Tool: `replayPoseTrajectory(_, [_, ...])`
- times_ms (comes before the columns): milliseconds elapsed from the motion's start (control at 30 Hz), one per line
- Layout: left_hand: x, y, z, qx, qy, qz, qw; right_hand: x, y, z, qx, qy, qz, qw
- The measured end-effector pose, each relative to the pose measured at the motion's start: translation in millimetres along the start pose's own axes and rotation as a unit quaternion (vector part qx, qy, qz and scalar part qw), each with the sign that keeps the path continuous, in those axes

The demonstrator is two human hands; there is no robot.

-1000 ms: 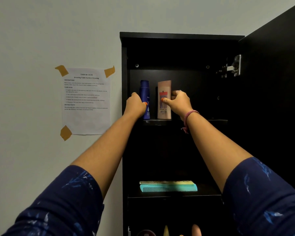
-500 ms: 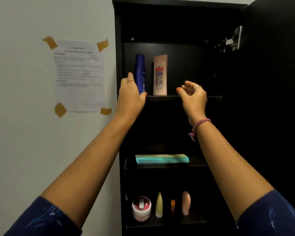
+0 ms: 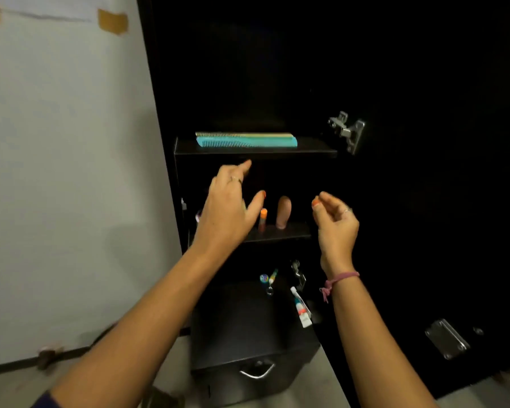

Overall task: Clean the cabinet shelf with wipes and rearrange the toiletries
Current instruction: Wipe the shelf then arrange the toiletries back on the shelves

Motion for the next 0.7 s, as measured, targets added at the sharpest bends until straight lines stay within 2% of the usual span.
replayPoseTrajectory(233, [131.6,-73.5,78.2,-0.093,-0.166,0.016,0.982,-53.8,146.4,47.2,0.178,0.023,0.082,0.98])
replayPoseTrajectory(400, [216.1,-138.1,126.4,-0.205,-0.271,0.004,0.941,-82.9,242.1,74.7,0.3,-0.049,0.258,0.917])
replayPoseTrajectory(600, [285.5,-213.1,146.5,-0.346,-0.312,-0.012,0.885,-72.3,309.4,61.9,0.336,-0.146,0.341,0.866])
replayPoseTrajectory(700, [313.5,-241.6,150.1,-0.371,-0.336,-0.023,0.865,-52.0,332.0,49.2,0.304,-0.215,0.392,0.841])
Point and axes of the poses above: each hand's wrist, its own z-axis away from the middle knuckle, its own x-axis out of the palm, y = z × x, the point moved 8 cm from there along -z, towards the middle knuckle, and after that the axes turned 2 degrees about -y, right-handed, at the moved point
